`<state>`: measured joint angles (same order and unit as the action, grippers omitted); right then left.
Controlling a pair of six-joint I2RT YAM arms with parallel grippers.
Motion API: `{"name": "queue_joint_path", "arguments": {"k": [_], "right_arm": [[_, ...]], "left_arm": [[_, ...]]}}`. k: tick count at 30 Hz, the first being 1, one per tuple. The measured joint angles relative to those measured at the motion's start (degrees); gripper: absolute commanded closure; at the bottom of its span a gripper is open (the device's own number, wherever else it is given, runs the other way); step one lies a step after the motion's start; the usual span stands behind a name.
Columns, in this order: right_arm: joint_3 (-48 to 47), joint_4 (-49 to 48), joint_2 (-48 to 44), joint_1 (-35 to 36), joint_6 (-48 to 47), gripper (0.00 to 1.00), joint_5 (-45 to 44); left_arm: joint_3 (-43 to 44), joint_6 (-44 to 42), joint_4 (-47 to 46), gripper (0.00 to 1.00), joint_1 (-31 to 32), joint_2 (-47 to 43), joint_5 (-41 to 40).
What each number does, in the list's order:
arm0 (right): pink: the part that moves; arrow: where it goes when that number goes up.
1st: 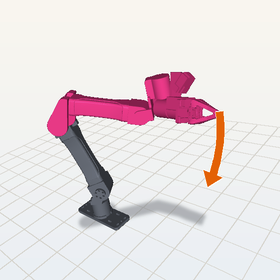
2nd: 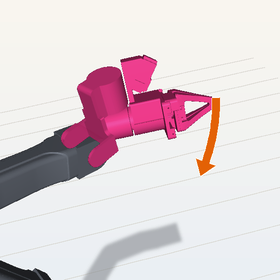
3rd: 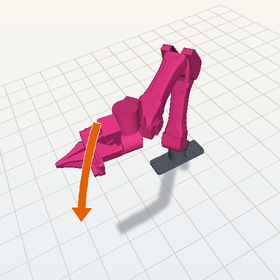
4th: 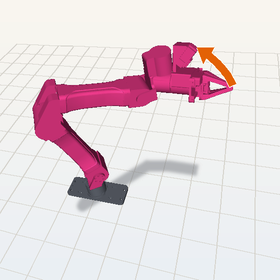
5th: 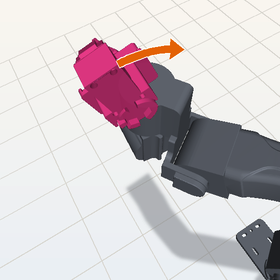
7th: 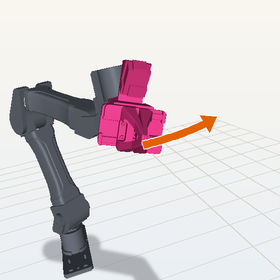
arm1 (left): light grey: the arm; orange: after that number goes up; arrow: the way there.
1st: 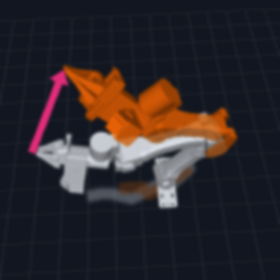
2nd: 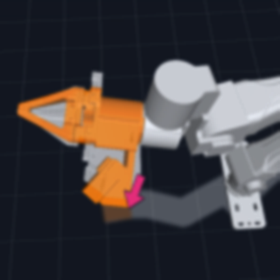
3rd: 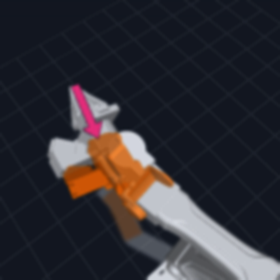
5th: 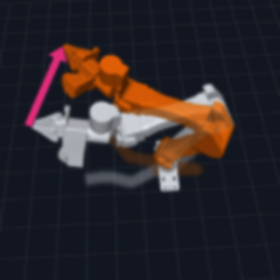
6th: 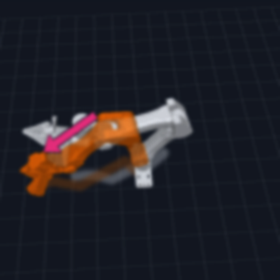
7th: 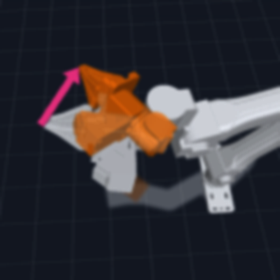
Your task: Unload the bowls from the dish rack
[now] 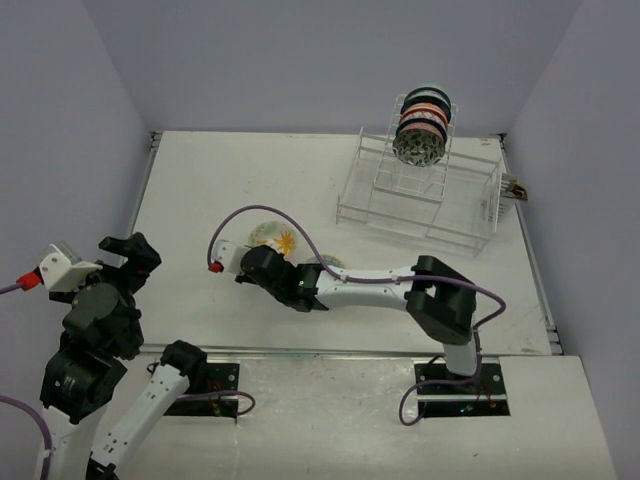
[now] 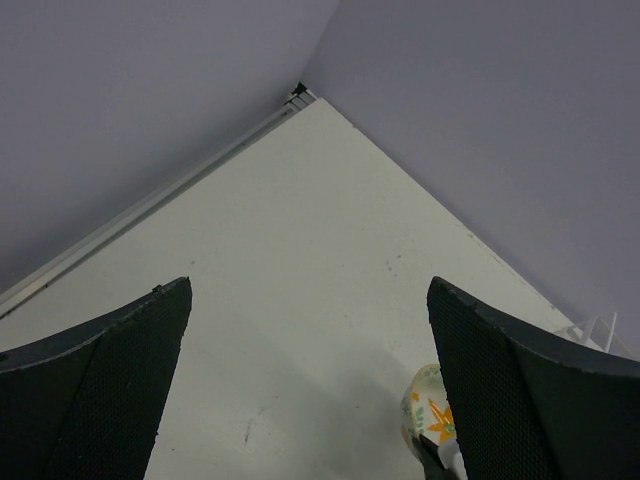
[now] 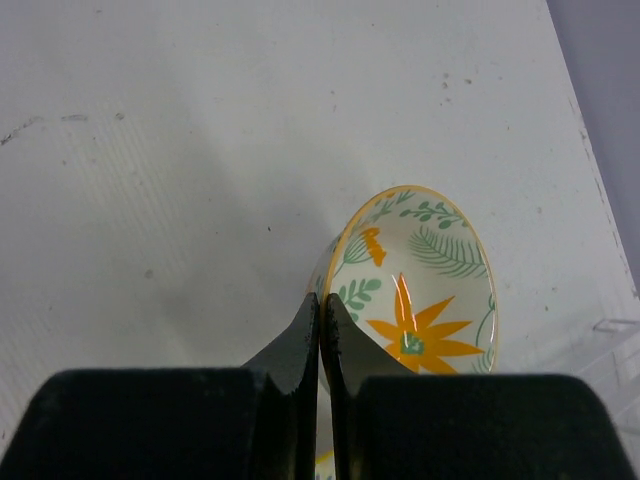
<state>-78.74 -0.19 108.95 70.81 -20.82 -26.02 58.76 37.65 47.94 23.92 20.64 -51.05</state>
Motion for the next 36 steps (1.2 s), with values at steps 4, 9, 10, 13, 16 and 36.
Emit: {"name": "queue_joint_path", "arguments": {"k": [4, 9, 10, 13, 16, 36], "right_arm": [[-4.28, -3.8, 7.69, -0.04, -2.47, 1.0, -0.02], [-14.1, -3.65, 17.97, -0.52, -4.31, 1.0, 0.33], [-15.43, -3.19, 19.23, -0.76, -4.33, 1.0, 0.66], [-17.84, -1.42, 20.96, -1.81, -4.28, 1.0, 1.46], [-19.04, 0.0, 21.11, -2.95, -4.04, 0.72, 1.46], [-10.21, 14.67, -21.88, -9.81, 24.5, 0.09, 0.48]], "left_arm": [[-0.83, 0.52, 0.17, 0.0, 0.0, -3.63, -1.46], [-2.93, -0.15, -0.59, 0.0, 0.0, -6.23, -2.01], [-3.76, -0.48, -0.9, 0.0, 0.0, -6.43, -2.05], [-7.15, -1.4, -1.73, 0.0, 0.0, -7.02, -2.08], [-9.99, -2.56, -2.45, 0.0, 0.0, -8.24, -1.44], [-10.67, -7.96, -8.74, 0.0, 0.0, -1.16, 7.13]]}}
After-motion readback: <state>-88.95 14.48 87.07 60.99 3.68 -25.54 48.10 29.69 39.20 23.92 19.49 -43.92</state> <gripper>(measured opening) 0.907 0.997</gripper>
